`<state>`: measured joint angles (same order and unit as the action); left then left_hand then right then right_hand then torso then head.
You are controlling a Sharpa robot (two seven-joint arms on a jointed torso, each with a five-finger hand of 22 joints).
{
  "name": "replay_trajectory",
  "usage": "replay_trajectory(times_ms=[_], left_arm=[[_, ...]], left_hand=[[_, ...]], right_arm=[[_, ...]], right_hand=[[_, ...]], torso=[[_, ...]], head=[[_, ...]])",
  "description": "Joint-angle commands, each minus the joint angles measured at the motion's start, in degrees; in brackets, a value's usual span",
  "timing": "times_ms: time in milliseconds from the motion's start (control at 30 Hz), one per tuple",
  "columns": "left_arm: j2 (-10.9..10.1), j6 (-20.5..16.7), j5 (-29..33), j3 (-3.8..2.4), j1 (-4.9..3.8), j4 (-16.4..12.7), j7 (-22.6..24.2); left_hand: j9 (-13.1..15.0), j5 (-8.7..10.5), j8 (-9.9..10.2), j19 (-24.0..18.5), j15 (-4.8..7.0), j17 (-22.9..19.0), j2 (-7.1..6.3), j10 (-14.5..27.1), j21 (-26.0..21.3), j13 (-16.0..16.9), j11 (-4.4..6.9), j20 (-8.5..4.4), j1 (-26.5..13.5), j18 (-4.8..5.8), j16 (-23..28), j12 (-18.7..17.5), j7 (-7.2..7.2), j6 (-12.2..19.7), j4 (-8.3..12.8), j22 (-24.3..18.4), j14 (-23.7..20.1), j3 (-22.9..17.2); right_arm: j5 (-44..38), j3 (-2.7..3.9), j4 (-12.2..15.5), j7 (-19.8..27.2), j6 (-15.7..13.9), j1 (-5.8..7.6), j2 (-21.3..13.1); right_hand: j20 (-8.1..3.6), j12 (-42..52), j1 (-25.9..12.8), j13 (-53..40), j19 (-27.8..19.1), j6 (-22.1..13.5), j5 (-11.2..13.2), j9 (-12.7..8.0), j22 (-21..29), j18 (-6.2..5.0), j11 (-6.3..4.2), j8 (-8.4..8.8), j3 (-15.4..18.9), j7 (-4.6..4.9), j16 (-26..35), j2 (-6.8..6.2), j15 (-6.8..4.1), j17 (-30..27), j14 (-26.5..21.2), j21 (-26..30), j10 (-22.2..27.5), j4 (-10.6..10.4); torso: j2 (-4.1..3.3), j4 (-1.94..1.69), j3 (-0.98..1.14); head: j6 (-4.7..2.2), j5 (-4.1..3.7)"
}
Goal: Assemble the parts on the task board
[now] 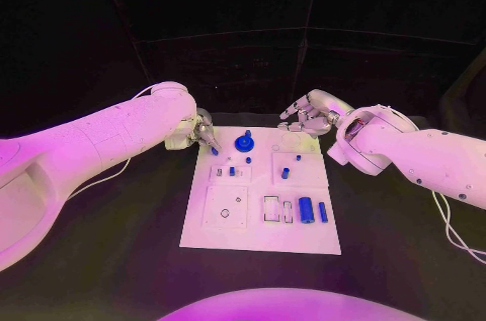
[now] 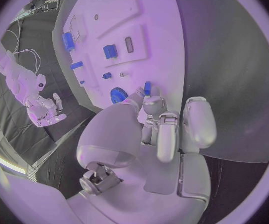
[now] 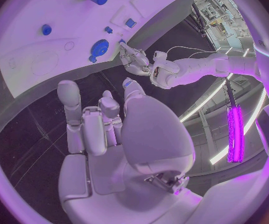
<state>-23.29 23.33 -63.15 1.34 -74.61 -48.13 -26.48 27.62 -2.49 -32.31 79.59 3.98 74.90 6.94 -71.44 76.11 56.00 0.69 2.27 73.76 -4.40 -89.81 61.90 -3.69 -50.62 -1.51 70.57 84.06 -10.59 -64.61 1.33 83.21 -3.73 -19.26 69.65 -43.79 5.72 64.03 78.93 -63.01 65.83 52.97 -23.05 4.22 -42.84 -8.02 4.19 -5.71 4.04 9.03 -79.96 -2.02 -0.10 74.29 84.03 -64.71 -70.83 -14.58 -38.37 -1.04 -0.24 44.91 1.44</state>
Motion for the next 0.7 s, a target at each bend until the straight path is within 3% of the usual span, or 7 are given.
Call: replay_trajectory(times_ms=[33, 100, 200, 267, 433, 700], left_arm=[[-0.27, -1.15, 0.45, 0.02, 0.01, -0.38, 1.39], [-0.71, -1.79, 0.87, 0.02, 0.01, -1.02, 1.48], [-1.82, -3.19, 1.31, 0.02, 0.01, -2.73, 1.5], [-2.73, -4.23, 1.81, 0.02, 0.01, -4.14, 1.35], [-5.95, -7.86, 3.8, 0.02, -0.01, -9.35, 0.61], [-10.55, -13.15, 6.17, 0.06, 0.08, -17.6, -0.45]], left_hand=[[0.1, -0.23, -0.23, 0.17, -0.04, 15.1, -0.02, -0.3, -0.17, -0.21, -0.11, 0.07, 0.41, -0.05, -0.19, -0.25, 0.02, -0.19, 3.58, 0.12, 5.94, -5.32], [0.12, -0.28, -0.29, 0.17, -0.05, 15.1, -0.24, -0.36, -0.18, -0.24, -0.12, 0.1, 0.13, -0.05, -0.19, -0.27, 0.05, -0.23, 3.83, 0.14, 5.94, -6.05], [0.43, -0.35, -0.82, 0.26, -0.04, 15.1, -1.96, -0.84, -0.16, -0.44, -0.16, 0.2, -2.8, -0.03, -0.19, -0.36, 0.14, -0.38, 5.06, 0.35, 5.94, -11.34], [0.55, -0.32, -1.03, 0.3, -0.04, 15.1, -2.27, -1.04, -0.14, -0.34, -0.12, 0.16, -3.33, -0.04, -0.19, -0.23, 0.14, -0.49, 5.28, 0.42, 5.94, -12.34], [0.86, -0.29, -1.5, 0.34, 0.02, 15.1, -3.1, -1.31, -0.18, -0.39, -0.01, 0.1, -4.71, -0.05, -0.19, -0.19, 0.16, -0.56, 5.74, 0.48, 5.94, -14.75], [1.34, -0.29, -2.2, 0.5, 0.11, 15.1, -4.15, -1.76, -0.09, -0.23, 0.12, 0.02, -6.28, -0.01, -0.19, 0.05, 0.31, -0.64, 6.24, 0.73, 5.94, -17.63]], right_arm=[[0.17, 0.03, 0.15, 0.44, 0.01, 0.1, -0.08], [0.17, 0.03, 0.17, 0.44, 0.02, 0.1, -0.12], [0.2, 0.03, 0.19, 0.43, 0.02, 0.1, -0.2], [0.23, 0.03, 0.2, 0.43, 0.02, 0.1, -0.25], [0.28, 0.03, 0.21, 0.43, 0.01, 0.11, -0.44], [0.43, 0.03, 0.12, 0.45, -0.01, 0.11, -0.64]], right_hand=[[0.14, -0.37, 0.3, 0.1, -0.3, -0.3, -0.19, -0.08, 0.08, -0.58, -0.16, -0.31, 0.26, 0.02, 0.33, 0.25, -0.25, -0.09, 2.21, 0.27, 0.41, -0.16], [0.14, -0.37, 0.3, 0.1, -0.3, -0.3, -0.19, -0.08, 0.08, -0.58, -0.16, -0.31, 0.26, 0.02, 0.33, 0.25, -0.25, -0.09, 2.21, 0.27, 0.41, -0.16], [0.14, -0.37, 0.3, 0.1, -0.3, -0.3, -0.19, -0.08, 0.08, -0.58, -0.16, -0.31, 0.26, 0.02, 0.33, 0.25, -0.25, -0.09, 2.21, 0.27, 0.41, -0.16], [0.14, -0.37, 0.3, 0.1, -0.3, -0.3, -0.19, -0.08, 0.08, -0.58, -0.16, -0.31, 0.26, 0.02, 0.33, 0.25, -0.25, -0.09, 2.21, 0.27, 0.41, -0.16], [0.14, -0.37, 0.3, 0.1, -0.3, -0.3, -0.19, -0.08, 0.08, -0.58, -0.16, -0.31, 0.26, 0.02, 0.33, 0.25, -0.25, -0.09, 2.21, 0.27, 0.41, -0.16], [0.14, -0.36, 0.39, 0.12, -0.34, -0.31, -0.3, -0.07, 0.23, -0.6, -0.16, -0.36, 0.33, 0.02, 0.43, 0.28, -0.25, -0.18, 2.19, 0.39, 0.42, -0.22]], torso=[[0.06, -0.04, 0.0], [0.08, -0.1, 0.0], [0.11, -0.18, -0.01], [0.13, -0.23, 0.0], [0.24, -0.47, 0.03], [0.47, -0.91, 0.02]], head=[[-0.01, -0.05], [-0.08, -0.1], [-0.05, -0.06], [-0.08, -0.02], [-0.32, -0.03], [0.05, -0.09]])
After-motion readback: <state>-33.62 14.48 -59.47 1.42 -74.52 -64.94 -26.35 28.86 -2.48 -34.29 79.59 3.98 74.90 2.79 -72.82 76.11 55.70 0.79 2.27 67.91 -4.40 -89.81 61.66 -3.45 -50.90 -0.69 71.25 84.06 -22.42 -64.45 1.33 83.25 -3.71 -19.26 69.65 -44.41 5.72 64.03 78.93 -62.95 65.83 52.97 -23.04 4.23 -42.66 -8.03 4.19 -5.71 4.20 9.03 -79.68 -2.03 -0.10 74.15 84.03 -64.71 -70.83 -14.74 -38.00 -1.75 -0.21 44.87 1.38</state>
